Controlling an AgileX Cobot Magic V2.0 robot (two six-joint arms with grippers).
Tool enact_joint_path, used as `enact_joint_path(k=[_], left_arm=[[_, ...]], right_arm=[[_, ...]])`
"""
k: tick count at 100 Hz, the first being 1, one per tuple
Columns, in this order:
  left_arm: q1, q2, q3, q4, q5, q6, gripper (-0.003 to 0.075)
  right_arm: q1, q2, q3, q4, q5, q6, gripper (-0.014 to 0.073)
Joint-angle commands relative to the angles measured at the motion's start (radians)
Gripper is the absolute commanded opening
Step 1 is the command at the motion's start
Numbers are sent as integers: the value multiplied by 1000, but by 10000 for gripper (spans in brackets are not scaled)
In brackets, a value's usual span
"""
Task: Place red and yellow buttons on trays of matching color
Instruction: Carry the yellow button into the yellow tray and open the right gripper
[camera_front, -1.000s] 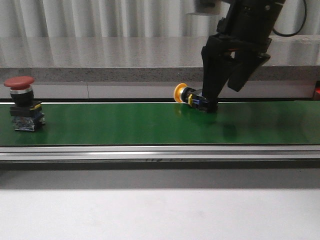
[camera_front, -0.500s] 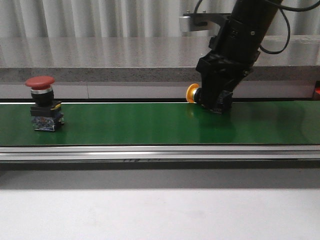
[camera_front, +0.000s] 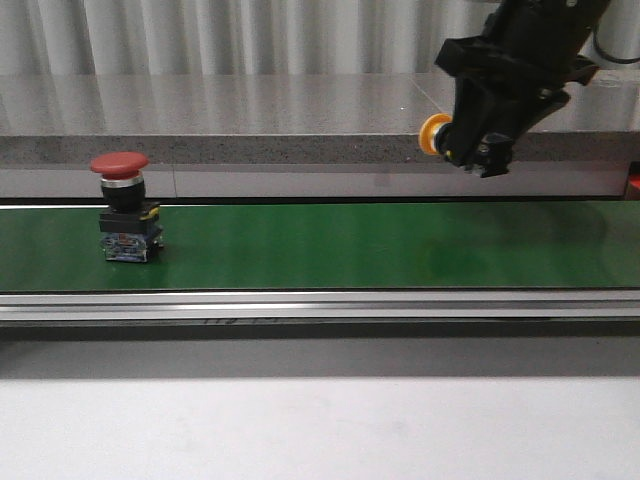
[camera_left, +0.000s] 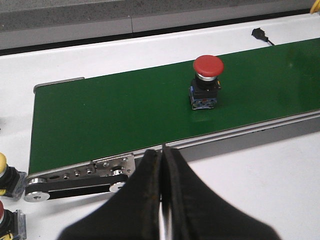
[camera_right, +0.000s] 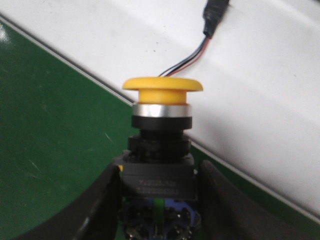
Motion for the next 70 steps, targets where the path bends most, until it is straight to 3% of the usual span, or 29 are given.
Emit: enact_joint_path(k=[1,28,70], left_arm=[[-9,6,-23,-14,-70,3,-20],[-9,6,-23,-14,-71,3,-20],[-9,6,-23,-14,-71,3,-20]], right_arm=[[-45,-106,37,20,-55,48,168],[-246,-266,205,19,-93,145,168],[-589,-406,296,-58,-58,309,168]])
